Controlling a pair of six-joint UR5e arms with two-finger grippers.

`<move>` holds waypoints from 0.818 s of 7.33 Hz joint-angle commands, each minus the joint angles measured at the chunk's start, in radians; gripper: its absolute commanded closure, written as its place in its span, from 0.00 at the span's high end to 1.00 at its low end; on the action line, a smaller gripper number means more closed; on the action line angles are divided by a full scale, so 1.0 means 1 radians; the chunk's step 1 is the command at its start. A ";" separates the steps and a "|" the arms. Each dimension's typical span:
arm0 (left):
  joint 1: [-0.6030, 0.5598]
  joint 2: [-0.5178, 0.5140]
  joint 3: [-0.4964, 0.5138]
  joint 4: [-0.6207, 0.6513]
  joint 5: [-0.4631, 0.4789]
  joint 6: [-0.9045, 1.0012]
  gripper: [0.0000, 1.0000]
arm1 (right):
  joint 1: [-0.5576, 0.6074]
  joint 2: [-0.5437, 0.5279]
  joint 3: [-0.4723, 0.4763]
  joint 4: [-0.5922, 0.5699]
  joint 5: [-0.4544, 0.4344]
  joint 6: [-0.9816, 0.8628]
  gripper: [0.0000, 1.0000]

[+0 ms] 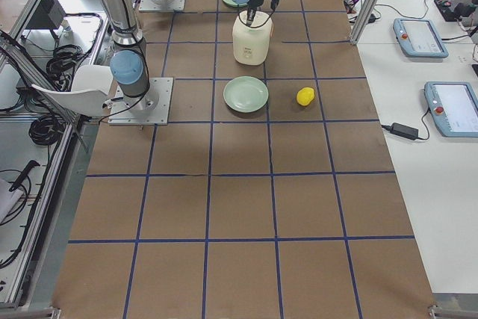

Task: Press rice cooker button
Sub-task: 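Press down on the pale green lid button with the closed right gripper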

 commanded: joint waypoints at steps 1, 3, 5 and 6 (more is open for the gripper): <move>0.000 0.000 0.000 0.000 0.000 0.000 1.00 | 0.000 0.009 0.009 -0.019 -0.003 0.004 0.02; 0.000 0.000 0.000 0.000 0.000 0.000 1.00 | 0.000 0.009 0.011 -0.023 -0.001 0.020 0.02; 0.000 0.000 0.000 0.000 0.000 0.000 1.00 | 0.000 0.011 0.012 -0.021 -0.001 0.020 0.02; 0.000 0.000 0.001 0.000 0.000 0.000 1.00 | 0.000 0.011 0.012 -0.023 -0.001 0.020 0.02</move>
